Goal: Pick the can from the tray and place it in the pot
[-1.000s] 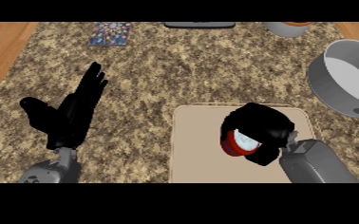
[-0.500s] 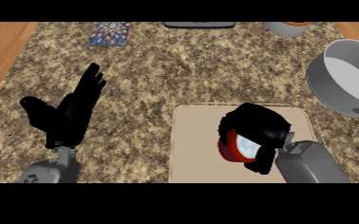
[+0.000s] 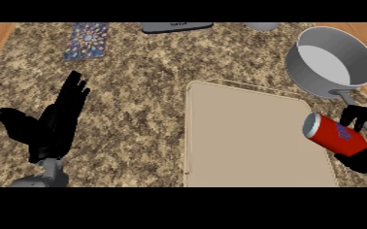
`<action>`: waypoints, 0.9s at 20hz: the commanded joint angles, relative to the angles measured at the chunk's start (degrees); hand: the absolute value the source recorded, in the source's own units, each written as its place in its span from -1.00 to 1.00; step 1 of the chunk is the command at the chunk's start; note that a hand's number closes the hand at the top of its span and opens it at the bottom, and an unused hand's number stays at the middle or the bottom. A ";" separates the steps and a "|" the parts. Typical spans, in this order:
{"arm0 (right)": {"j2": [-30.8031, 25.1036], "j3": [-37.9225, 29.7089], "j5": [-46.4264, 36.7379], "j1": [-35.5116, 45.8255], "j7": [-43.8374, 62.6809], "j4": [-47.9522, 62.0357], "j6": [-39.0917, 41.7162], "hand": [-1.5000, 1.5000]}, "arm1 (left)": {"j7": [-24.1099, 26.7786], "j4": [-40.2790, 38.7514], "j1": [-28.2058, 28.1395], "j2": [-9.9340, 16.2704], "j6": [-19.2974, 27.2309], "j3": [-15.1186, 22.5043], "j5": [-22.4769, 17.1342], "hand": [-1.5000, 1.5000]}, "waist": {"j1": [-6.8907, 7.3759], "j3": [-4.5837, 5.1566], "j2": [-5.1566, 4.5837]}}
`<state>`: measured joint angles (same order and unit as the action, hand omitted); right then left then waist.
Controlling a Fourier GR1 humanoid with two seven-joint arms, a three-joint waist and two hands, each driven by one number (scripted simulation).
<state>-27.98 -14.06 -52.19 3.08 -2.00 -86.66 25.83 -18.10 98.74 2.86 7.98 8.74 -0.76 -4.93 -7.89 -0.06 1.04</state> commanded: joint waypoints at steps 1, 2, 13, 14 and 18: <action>-6.55 -17.18 2.41 -3.50 3.69 1.29 -6.03 1.00 | 0.86 -0.22 -0.83 -0.64 0.36 0.22 0.29 0.00 | -0.24 0.03 -0.09; -7.57 -20.40 4.09 -4.68 2.45 1.07 -6.81 1.00 | -0.73 -0.42 1.06 -0.07 0.25 -0.05 0.07 0.00 | 0.54 0.00 -0.23; -14.20 -46.39 24.46 -14.34 -9.03 -14.05 1.81 1.00 | -1.88 1.34 2.27 -1.15 -1.37 3.34 0.64 0.00 | 5.68 0.14 -0.61; -14.03 -48.14 26.69 -14.15 -7.17 -17.01 4.25 1.00 | -2.51 1.73 2.14 -0.59 -1.43 2.66 0.44 0.00 | 5.95 0.16 -0.60; -13.91 -49.95 33.77 -8.49 -1.30 -21.33 8.56 1.00 | -0.72 -1.18 3.36 -0.80 -2.78 2.13 -0.37 0.00 | 7.10 0.15 -0.85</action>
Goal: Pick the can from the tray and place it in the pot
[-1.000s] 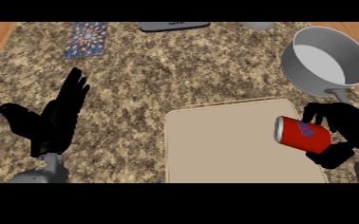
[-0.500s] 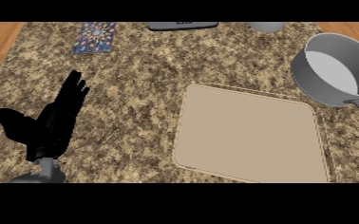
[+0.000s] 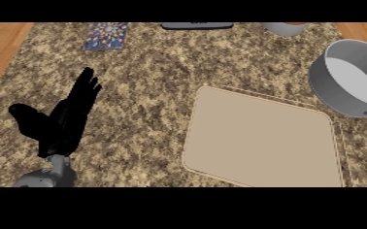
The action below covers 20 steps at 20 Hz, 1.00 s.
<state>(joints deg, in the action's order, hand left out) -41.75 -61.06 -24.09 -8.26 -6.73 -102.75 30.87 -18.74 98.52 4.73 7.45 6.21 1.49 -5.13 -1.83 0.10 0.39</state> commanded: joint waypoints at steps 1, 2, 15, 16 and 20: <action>-2.21 -3.37 7.18 4.79 4.99 -2.99 4.55 1.00 | -0.37 0.17 0.42 -0.70 -1.25 1.54 -0.19 0.00 | 1.42 -0.03 -0.23; -3.99 -4.28 9.09 5.17 8.84 -5.40 7.91 1.00 | 1.00 -0.46 -0.10 -1.35 -0.08 1.37 0.89 0.00 | 1.40 -0.02 -0.24; -8.45 15.95 2.15 19.65 20.62 8.94 -1.68 1.00 | 0.02 -2.56 3.63 -1.11 -1.63 -0.50 0.22 0.00 | 2.37 -0.10 -0.52; -5.29 19.82 -0.84 19.52 21.81 6.93 -4.55 1.00 | 2.47 -4.24 3.26 -2.33 -1.43 0.69 1.12 0.00 | 2.55 -0.10 -0.60; -4.78 25.59 -2.03 24.51 24.06 11.22 -6.63 1.00 | 0.69 -1.08 1.47 -1.74 -1.51 1.24 2.10 0.00 | 2.56 -0.09 -0.48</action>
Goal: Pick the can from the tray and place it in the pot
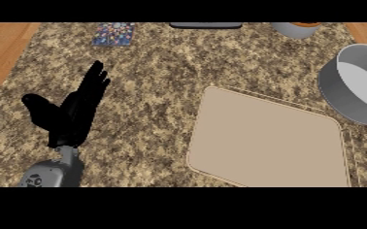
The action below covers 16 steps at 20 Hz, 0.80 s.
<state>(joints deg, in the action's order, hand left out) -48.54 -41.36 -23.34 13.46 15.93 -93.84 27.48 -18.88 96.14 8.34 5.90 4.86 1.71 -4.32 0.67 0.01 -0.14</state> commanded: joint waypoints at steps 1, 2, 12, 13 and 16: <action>0.41 7.50 -3.55 4.98 -1.66 6.65 -4.30 1.00 | -1.03 -0.44 0.94 -0.38 0.20 -0.22 0.22 0.00 | 0.05 -0.01 -0.01; -0.01 10.28 -6.57 6.82 -4.15 11.09 -7.04 1.00 | -0.74 0.88 -0.30 -2.22 2.08 3.00 3.11 0.00 | 0.81 -0.04 -0.19; 6.58 7.58 1.63 8.56 -0.77 23.76 -1.66 -1.00 | 2.59 -3.51 0.30 -0.10 -1.21 -1.08 0.34 0.00 | -0.36 -0.02 -0.06; 9.43 8.55 1.73 9.96 1.23 23.24 -3.57 -1.00 | 0.97 1.07 -1.89 -0.52 -0.77 0.28 0.67 0.00 | 0.03 -0.03 0.07; 11.85 5.82 4.81 12.63 1.27 24.60 -6.70 -1.00 | -2.16 3.36 -1.91 -0.80 0.09 0.79 0.83 0.00 | 0.06 -0.05 0.12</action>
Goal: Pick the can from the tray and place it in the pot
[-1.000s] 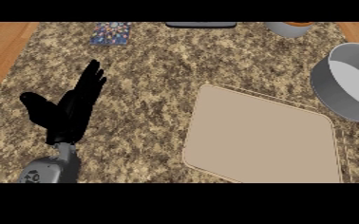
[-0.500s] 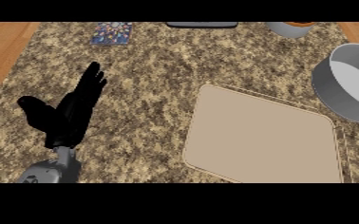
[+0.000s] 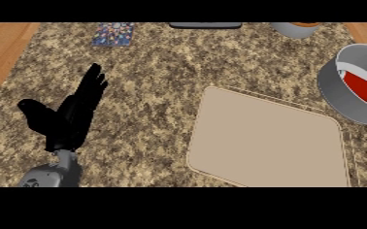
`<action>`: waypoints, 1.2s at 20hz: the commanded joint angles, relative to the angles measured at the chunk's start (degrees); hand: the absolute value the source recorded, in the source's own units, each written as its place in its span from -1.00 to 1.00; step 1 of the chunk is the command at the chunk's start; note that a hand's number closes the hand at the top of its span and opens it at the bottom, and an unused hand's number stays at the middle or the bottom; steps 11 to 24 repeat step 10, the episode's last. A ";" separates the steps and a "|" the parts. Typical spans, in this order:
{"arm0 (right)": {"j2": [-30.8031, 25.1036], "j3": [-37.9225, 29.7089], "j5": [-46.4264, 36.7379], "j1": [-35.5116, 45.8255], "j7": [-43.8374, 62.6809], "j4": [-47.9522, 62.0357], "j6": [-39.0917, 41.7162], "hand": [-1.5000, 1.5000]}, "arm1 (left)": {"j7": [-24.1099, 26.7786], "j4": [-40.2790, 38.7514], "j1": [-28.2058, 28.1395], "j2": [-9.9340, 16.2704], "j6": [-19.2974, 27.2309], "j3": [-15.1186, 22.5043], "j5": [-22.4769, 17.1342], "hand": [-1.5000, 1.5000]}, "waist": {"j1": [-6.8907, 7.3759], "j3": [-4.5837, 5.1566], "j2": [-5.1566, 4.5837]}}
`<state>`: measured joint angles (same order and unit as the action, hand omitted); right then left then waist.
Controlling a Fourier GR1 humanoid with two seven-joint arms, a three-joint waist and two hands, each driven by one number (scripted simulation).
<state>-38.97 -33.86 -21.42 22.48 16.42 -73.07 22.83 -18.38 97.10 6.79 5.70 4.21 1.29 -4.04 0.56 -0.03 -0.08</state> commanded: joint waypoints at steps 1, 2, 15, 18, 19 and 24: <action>1.80 -3.93 5.38 3.86 1.83 1.36 -1.42 -1.00 | -0.02 -0.74 -0.31 -0.36 -0.51 -0.21 -0.72 0.00 | -0.39 0.04 0.11; 2.79 -4.81 4.30 5.65 -1.82 4.47 -6.43 -1.00 | -1.04 -0.53 1.79 -1.09 0.91 1.02 0.94 0.00 | -0.01 -0.03 -0.08; -3.79 -16.06 8.50 4.92 -9.23 10.44 -13.60 -1.00 | -1.89 -0.27 1.50 -0.42 0.29 -0.50 -0.23 0.00 | -0.40 -0.03 -0.02; -3.79 -16.06 8.50 4.92 -9.23 10.44 -13.60 -1.00 | -1.89 -0.27 1.50 -0.42 0.29 -0.50 -0.23 0.00 | -0.40 -0.03 -0.02; -3.79 -16.06 8.50 4.92 -9.23 10.44 -13.60 -1.00 | -1.89 -0.27 1.50 -0.42 0.29 -0.50 -0.23 0.00 | -0.40 -0.03 -0.02; -3.79 -16.06 8.50 4.92 -9.23 10.44 -13.60 -1.00 | -1.89 -0.27 1.50 -0.42 0.29 -0.50 -0.23 0.00 | -0.40 -0.03 -0.02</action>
